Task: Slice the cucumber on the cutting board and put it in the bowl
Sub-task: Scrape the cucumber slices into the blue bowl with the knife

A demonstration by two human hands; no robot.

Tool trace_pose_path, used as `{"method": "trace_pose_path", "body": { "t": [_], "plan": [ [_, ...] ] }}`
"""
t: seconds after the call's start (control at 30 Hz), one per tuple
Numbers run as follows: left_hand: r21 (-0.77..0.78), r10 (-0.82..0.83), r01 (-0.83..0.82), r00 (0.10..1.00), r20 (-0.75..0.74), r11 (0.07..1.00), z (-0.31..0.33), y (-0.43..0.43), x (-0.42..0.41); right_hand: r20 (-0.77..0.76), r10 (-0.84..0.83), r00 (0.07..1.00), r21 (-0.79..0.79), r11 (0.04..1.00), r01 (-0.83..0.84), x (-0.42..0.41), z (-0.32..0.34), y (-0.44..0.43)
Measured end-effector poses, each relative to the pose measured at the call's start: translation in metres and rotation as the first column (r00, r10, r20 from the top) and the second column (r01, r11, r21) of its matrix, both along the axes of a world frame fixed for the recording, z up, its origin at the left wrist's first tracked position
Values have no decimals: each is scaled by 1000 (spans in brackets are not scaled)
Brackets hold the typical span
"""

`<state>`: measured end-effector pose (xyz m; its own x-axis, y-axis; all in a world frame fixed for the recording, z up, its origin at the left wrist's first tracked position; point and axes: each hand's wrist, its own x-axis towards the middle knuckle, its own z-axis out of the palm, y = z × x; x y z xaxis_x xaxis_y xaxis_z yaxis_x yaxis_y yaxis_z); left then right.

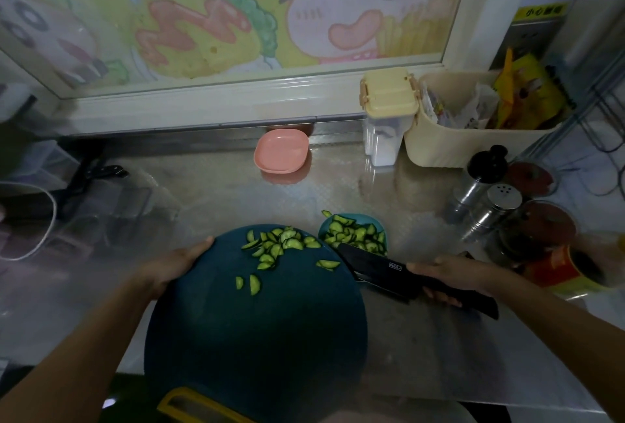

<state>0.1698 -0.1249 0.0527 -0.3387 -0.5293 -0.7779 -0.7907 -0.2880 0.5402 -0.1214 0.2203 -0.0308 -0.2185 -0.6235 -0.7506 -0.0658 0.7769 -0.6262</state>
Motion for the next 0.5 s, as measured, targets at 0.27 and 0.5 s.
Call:
{"method": "trace_pose_path", "body": {
  "t": [0.27, 0.5],
  "plan": [
    [14, -21, 21, 1000, -14, 1000, -5, -4, -10, -4, -62, 998, -53, 997, 62, -2, 1, 32],
    [-21, -47, 48, 999, 18, 999, 2, -7, -20, -4, -57, 998, -32, 998, 57, 3, 7, 60]
  ]
}}
